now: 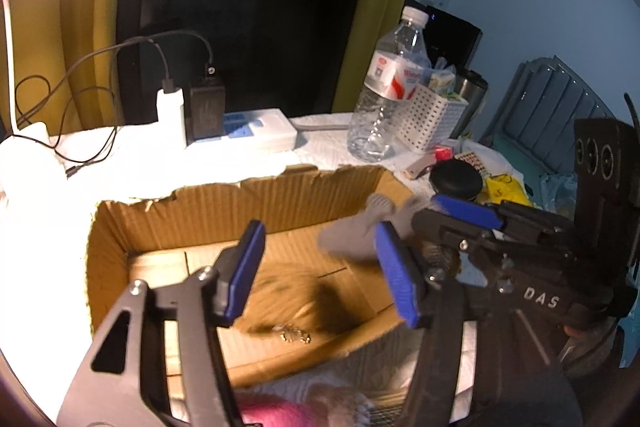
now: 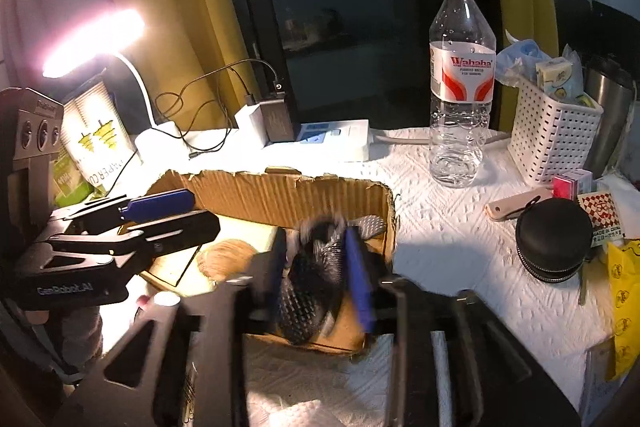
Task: Organize soft objects
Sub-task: 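Open the left tool over the box while the right tool releases the slipper inside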
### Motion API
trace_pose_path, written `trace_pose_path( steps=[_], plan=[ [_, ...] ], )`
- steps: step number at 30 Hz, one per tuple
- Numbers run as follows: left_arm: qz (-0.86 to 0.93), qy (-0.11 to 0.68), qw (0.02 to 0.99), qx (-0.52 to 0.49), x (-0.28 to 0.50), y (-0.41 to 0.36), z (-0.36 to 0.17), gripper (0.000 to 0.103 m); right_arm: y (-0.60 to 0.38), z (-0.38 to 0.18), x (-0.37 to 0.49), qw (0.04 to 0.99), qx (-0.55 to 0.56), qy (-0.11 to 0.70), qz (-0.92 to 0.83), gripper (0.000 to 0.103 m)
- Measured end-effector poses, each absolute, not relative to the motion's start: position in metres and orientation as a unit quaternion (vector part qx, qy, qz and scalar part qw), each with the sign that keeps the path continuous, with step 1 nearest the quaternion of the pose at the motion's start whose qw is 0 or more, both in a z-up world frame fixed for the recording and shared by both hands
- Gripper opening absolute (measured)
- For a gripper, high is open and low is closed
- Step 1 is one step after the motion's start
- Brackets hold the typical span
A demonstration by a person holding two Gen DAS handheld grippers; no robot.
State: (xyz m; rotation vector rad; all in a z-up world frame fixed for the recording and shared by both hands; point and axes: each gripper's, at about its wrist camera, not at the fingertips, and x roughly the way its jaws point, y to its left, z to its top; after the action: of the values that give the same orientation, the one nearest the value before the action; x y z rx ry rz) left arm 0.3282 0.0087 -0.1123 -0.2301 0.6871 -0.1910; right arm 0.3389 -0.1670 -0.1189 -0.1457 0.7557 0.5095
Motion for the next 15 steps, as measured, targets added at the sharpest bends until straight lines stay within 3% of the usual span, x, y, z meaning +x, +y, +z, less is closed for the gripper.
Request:
trace_pose_path(
  steps=[15],
  plan=[
    [-0.090, 0.299, 0.943, -0.111, 0.275, 0.013, -0.075, 0.061, -0.173, -0.085, 0.292, 0.908, -0.074, 0.342, 0.229, 0.043]
  ],
)
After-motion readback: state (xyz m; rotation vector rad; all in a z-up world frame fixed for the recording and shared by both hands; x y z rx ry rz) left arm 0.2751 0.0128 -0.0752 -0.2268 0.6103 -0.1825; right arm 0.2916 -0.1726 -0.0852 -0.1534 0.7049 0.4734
